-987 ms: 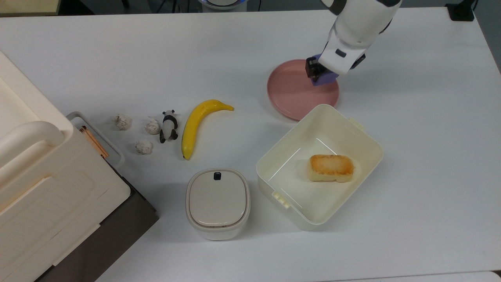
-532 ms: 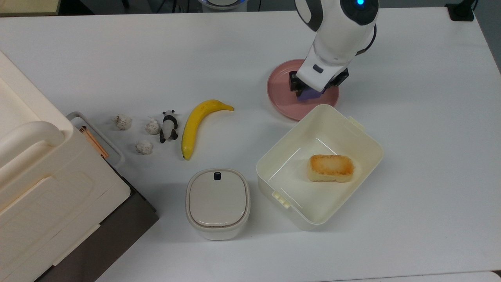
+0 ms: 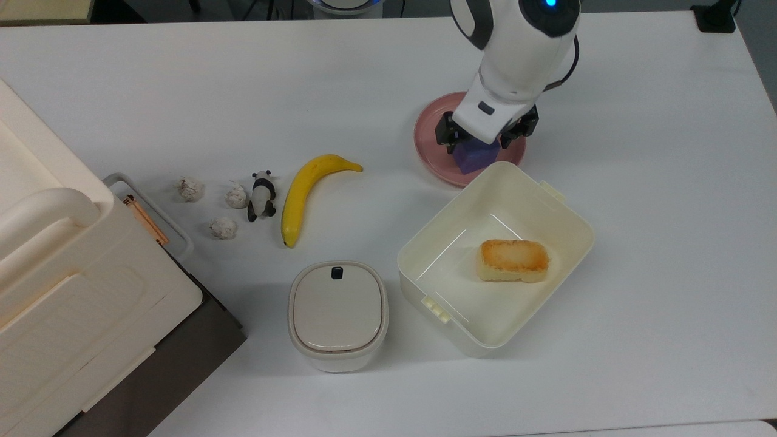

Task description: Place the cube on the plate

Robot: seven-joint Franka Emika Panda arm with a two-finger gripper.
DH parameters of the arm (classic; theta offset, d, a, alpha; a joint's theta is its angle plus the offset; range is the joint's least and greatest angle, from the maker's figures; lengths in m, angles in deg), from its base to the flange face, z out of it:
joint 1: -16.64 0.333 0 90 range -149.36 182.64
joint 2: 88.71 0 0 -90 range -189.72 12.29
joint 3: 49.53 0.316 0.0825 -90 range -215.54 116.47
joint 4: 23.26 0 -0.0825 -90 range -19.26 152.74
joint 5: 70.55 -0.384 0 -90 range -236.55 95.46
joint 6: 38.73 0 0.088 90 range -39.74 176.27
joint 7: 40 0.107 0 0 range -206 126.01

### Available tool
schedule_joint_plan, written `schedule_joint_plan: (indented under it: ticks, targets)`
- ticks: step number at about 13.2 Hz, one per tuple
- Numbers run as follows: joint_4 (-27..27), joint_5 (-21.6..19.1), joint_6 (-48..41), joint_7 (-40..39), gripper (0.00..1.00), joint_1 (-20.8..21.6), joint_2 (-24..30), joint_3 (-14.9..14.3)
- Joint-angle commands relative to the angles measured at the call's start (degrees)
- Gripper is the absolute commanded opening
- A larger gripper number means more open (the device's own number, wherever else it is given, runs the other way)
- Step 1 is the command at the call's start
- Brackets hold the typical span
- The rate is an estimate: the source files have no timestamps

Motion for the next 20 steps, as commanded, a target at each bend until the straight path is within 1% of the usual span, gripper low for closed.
schedule_joint_plan:
  ticks: [1, 4, 5, 6, 8, 9, 12, 14, 15, 18, 20]
  targets:
    - [0.50, 0.99, -3.02, -2.49, 1.00, -8.46, 8.00, 2.12]
    - [-0.73, 0.99, -3.37, -3.73, 1.00, -19.98, 10.91, 7.04]
    - [-0.91, 0.99, -3.72, -3.73, 1.00, -22.27, 11.26, 7.58]
    - [-1.09, 0.99, -4.07, -3.99, 1.00, -23.60, 11.44, 7.50]
    - [-3.19, 0.81, -4.33, -6.70, 1.00, -27.29, 11.70, 6.80]
    - [-3.98, 0.73, -6.16, -8.80, 1.00, -28.44, 12.14, 6.71]
    - [-4.69, 0.64, -8.64, -11.10, 1.00, -29.94, 13.20, 6.70]
    - [-4.60, 0.37, -12.32, -12.16, 1.00, -30.03, 13.98, 7.05]
    - [-4.52, 0.11, -12.77, -13.04, 1.00, -30.12, 14.16, 7.06]
    - [-4.60, -1.38, -14.08, -13.40, 1.00, -31.08, 14.43, 6.88]
    - [-4.69, -1.47, -15.67, -13.40, 1.00, -31.43, 14.95, 6.88]
